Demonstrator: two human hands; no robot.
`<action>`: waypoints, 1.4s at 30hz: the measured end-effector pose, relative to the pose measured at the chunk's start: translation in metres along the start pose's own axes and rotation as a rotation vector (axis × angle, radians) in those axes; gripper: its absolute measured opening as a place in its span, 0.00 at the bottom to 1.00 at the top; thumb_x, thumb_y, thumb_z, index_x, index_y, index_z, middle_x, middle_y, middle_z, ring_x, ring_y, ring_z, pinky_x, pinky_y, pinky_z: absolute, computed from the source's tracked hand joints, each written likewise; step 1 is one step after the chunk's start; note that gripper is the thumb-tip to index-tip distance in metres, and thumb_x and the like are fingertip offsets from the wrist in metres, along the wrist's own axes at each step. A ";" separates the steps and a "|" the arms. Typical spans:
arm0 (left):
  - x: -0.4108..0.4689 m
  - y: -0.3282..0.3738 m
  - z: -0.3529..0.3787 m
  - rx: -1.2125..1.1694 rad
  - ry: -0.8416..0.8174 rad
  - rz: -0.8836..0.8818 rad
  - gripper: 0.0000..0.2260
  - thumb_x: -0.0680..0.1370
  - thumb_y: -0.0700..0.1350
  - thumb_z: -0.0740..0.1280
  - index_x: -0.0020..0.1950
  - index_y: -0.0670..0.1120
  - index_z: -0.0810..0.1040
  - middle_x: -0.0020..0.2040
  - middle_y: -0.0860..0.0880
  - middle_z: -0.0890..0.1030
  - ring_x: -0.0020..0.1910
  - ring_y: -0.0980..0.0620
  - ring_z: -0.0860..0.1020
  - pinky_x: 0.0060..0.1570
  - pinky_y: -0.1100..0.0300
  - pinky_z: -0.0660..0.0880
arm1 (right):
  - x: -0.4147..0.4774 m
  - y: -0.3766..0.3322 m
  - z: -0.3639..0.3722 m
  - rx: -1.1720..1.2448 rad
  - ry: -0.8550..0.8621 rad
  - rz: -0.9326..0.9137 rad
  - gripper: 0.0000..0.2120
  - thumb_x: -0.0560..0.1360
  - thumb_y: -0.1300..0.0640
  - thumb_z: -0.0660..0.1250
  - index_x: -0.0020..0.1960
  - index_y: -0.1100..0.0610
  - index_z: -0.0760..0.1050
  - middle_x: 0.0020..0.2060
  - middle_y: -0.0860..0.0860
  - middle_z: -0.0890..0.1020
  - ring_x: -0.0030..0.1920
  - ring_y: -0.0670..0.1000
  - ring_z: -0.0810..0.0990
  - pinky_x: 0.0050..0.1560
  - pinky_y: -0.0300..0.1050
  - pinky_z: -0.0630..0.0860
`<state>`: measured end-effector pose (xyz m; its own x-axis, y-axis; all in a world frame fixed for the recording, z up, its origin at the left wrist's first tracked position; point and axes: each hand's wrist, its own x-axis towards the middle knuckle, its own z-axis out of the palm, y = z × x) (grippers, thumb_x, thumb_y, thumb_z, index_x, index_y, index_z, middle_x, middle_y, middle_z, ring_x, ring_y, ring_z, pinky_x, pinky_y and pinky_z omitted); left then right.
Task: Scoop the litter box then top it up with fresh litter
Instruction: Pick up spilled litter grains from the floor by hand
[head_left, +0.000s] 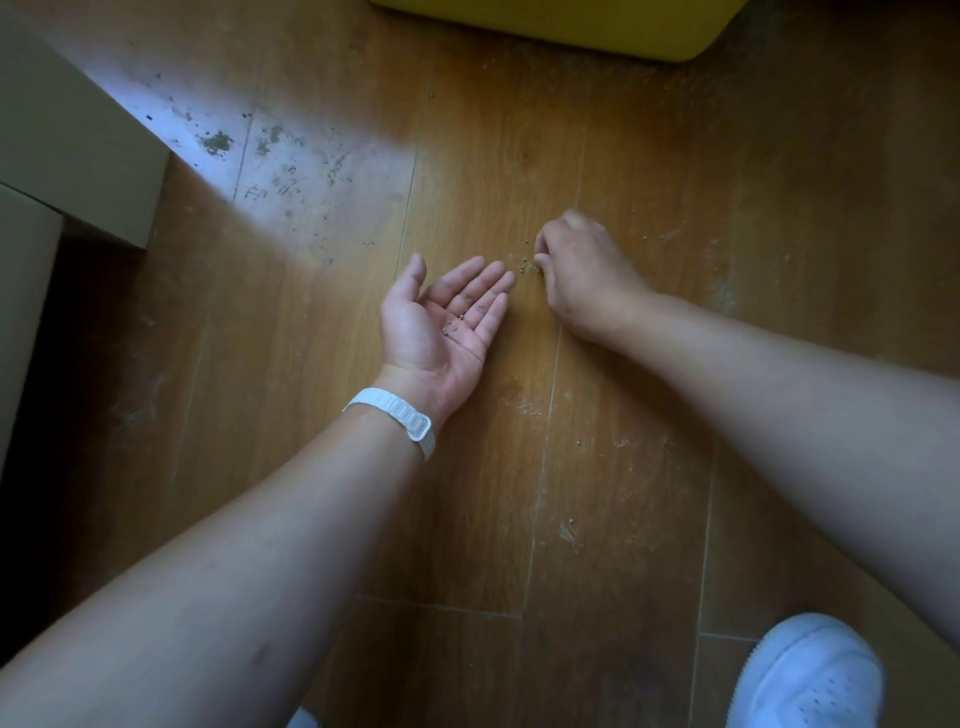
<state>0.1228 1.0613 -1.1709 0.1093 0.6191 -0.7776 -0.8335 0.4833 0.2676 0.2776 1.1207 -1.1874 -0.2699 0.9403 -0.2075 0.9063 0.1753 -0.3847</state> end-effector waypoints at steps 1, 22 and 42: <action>0.000 0.000 0.000 0.002 0.000 0.004 0.26 0.82 0.56 0.57 0.59 0.34 0.78 0.55 0.36 0.83 0.56 0.40 0.82 0.62 0.52 0.76 | -0.003 -0.004 -0.001 0.035 0.024 -0.010 0.07 0.80 0.59 0.59 0.52 0.60 0.75 0.54 0.57 0.75 0.57 0.57 0.73 0.55 0.46 0.68; -0.005 0.021 -0.004 -0.028 -0.042 0.011 0.27 0.82 0.57 0.56 0.60 0.33 0.77 0.56 0.35 0.82 0.57 0.39 0.81 0.62 0.52 0.76 | -0.002 0.004 -0.010 0.129 0.126 -0.043 0.08 0.76 0.56 0.68 0.52 0.59 0.82 0.47 0.54 0.79 0.46 0.48 0.75 0.47 0.37 0.67; 0.001 0.019 -0.007 -0.030 -0.005 0.009 0.27 0.82 0.57 0.56 0.60 0.33 0.77 0.57 0.35 0.82 0.58 0.39 0.81 0.64 0.51 0.74 | 0.022 0.001 -0.006 -0.033 -0.099 -0.156 0.07 0.79 0.57 0.63 0.53 0.56 0.78 0.53 0.52 0.76 0.54 0.52 0.74 0.50 0.41 0.67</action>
<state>0.1034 1.0666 -1.1712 0.1043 0.6267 -0.7722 -0.8504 0.4588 0.2575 0.2741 1.1432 -1.1870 -0.4376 0.8678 -0.2356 0.8606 0.3282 -0.3895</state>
